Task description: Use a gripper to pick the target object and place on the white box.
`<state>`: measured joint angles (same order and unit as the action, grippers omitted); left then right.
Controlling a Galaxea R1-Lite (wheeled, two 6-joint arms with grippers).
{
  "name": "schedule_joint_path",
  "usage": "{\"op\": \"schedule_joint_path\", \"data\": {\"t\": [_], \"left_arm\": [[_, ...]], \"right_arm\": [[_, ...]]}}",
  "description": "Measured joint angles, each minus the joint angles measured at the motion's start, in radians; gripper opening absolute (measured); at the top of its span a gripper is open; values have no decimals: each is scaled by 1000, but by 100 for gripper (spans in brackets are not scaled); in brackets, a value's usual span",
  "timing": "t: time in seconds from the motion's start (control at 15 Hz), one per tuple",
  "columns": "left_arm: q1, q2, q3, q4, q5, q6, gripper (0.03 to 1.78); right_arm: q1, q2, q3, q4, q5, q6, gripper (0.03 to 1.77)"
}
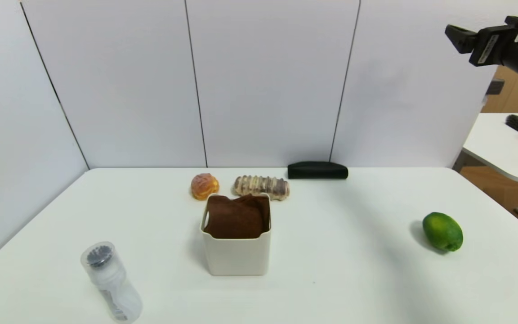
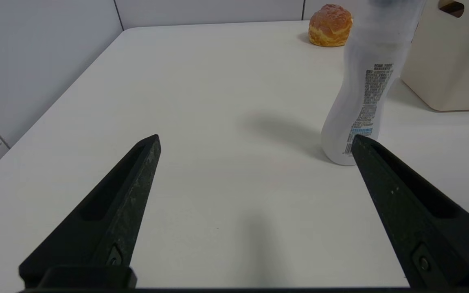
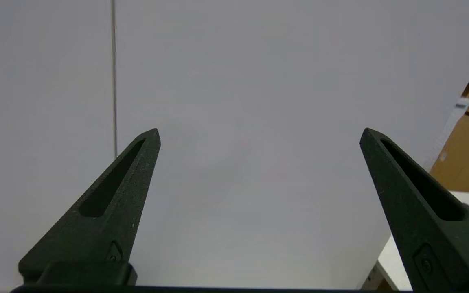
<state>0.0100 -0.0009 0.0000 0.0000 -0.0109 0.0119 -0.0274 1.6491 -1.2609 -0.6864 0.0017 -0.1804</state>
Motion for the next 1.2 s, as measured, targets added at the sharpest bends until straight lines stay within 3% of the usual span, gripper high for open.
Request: {"op": "schedule_joint_path", "data": {"t": [0.2,0.4,0.73,1.2], "left_arm": [[0,0,0,0,0,0,169],[0,0,0,0,0,0,169],[0,0,0,0,0,0,169],[0,0,0,0,0,0,169]], "right_arm": [[-2,-126,191,-71,-1,20,169],[-10,-302,323,-61,-5,42,169],[-49,-674,521,64,-5,100,169],[-52,-1190,787,300,19,115,169]]}}
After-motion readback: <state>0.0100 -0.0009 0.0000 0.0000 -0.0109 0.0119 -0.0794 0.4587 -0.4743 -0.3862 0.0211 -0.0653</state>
